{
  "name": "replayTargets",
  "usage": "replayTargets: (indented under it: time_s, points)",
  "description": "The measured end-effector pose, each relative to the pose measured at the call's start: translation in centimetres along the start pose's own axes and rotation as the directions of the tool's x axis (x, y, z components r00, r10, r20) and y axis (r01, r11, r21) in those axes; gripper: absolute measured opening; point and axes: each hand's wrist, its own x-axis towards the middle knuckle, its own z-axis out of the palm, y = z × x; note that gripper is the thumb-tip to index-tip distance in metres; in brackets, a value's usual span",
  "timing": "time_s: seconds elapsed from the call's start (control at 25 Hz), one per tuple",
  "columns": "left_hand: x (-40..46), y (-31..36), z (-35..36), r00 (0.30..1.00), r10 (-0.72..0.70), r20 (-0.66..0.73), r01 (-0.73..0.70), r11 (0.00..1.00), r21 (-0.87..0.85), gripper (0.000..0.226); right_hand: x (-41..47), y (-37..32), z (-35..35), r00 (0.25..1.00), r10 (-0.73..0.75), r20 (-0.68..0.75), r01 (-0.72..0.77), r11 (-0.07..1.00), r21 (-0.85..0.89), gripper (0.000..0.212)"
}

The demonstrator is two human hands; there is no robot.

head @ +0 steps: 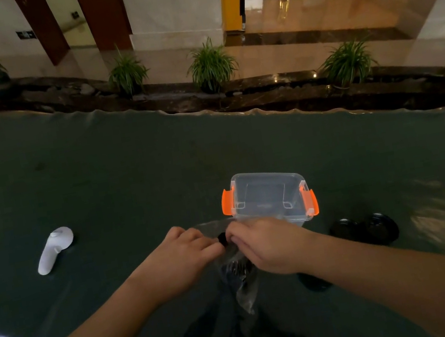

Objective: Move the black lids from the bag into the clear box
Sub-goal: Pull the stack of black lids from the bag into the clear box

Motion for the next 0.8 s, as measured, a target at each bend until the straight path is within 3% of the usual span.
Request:
replayTargets:
  time_s: [0.12,0.16,0.24,0.32,0.4,0.44,0.52,0.6,0.72,0.8]
  points:
    - [-0.3,0.5,-0.3,0.997,-0.027,0.07,0.022,0.997,0.072,0.038,0.9,0.3,0.2,0.98,0.134,0.149,-0.126,0.99,-0.063,0.021]
    - [-0.3,0.6,-0.3,0.993,-0.048,0.112,0.038,0.995,0.095,0.04,1.1,0.4,0.3,0.975,0.15,0.167,-0.132,0.985,-0.111,0.031]
    - [-0.2,1.0,-0.5,0.978,-0.08,0.193,0.058,0.991,0.119,0.044,1.3,0.8,0.7,0.966,0.168,0.198,-0.117,0.962,-0.247,0.073]
    - [0.0,1.2,-0.9,0.994,-0.047,0.095,0.037,0.994,0.108,0.038,1.4,1.2,1.1,0.956,0.181,0.229,-0.099,0.939,-0.33,0.11]
    - [-0.3,1.1,-0.3,0.992,-0.045,-0.119,0.047,0.999,0.014,0.036,1.1,1.8,1.7,0.951,0.183,0.249,-0.089,0.933,-0.347,0.13]
    - [-0.5,1.0,0.3,0.973,-0.119,-0.199,0.099,0.989,-0.108,0.045,0.9,2.0,1.9,0.95,0.184,0.251,-0.088,0.931,-0.353,0.135]
    - [-0.9,1.0,2.6,0.92,-0.335,-0.203,0.237,0.888,-0.393,0.072,0.4,2.6,2.2,0.948,0.189,0.254,-0.088,0.928,-0.362,0.14]
    - [-1.1,1.2,6.1,0.878,-0.478,-0.032,0.385,0.744,-0.546,0.105,-0.1,2.9,2.2,0.948,0.181,0.261,-0.085,0.936,-0.341,0.138]
    - [-0.3,2.1,11.3,0.793,-0.537,0.288,0.581,0.523,-0.624,0.145,-0.5,3.2,2.1,0.957,0.124,0.263,-0.047,0.958,-0.282,0.123]
    - [0.7,3.0,14.1,0.739,-0.554,0.384,0.622,0.34,-0.705,0.153,-0.6,3.4,2.2,0.961,0.094,0.262,-0.027,0.969,-0.247,0.108]
